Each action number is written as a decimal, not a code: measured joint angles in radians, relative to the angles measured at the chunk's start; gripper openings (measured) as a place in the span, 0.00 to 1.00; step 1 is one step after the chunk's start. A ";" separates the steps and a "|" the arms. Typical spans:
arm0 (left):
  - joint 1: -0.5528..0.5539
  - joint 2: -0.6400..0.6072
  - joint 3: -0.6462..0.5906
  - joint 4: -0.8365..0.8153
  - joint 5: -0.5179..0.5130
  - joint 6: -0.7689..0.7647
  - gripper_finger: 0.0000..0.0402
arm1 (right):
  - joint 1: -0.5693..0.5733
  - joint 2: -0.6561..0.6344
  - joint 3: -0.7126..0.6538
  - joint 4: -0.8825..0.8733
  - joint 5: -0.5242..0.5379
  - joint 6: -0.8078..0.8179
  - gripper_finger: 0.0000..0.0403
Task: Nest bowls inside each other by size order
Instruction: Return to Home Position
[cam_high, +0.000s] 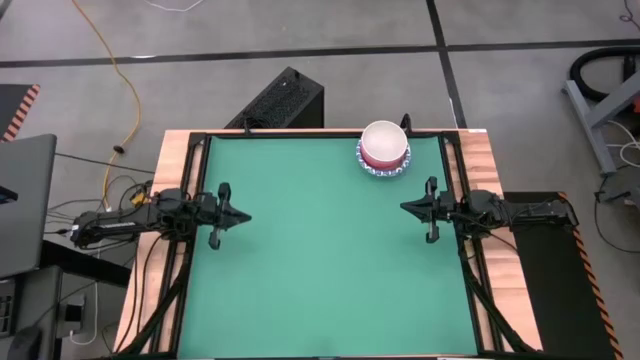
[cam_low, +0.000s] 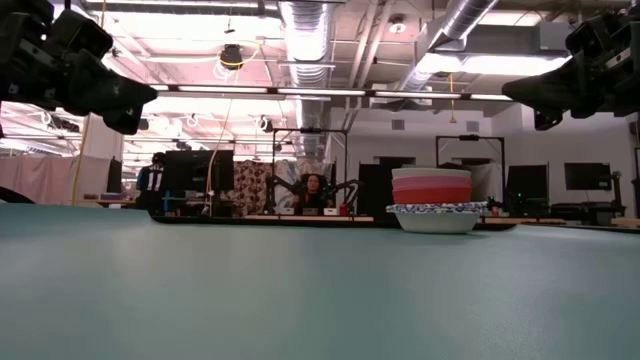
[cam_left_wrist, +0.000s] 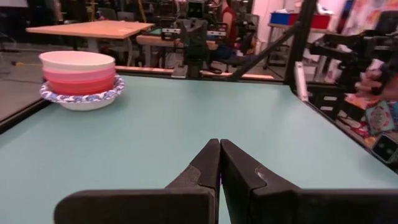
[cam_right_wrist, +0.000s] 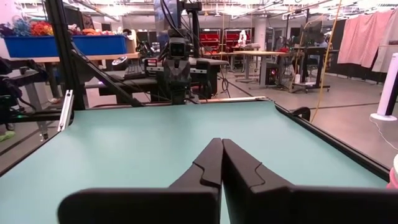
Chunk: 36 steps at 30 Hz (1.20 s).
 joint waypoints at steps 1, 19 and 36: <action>0.000 0.000 0.000 -0.001 -0.011 0.000 0.00 | 0.000 0.000 0.000 0.000 0.000 0.000 0.08; 0.000 0.000 0.001 -0.006 -0.023 -0.018 0.00 | 0.000 0.000 0.000 -0.002 0.000 0.000 0.08; 0.000 0.000 0.001 -0.006 -0.023 -0.018 0.00 | 0.000 0.000 0.000 -0.002 0.000 0.000 0.08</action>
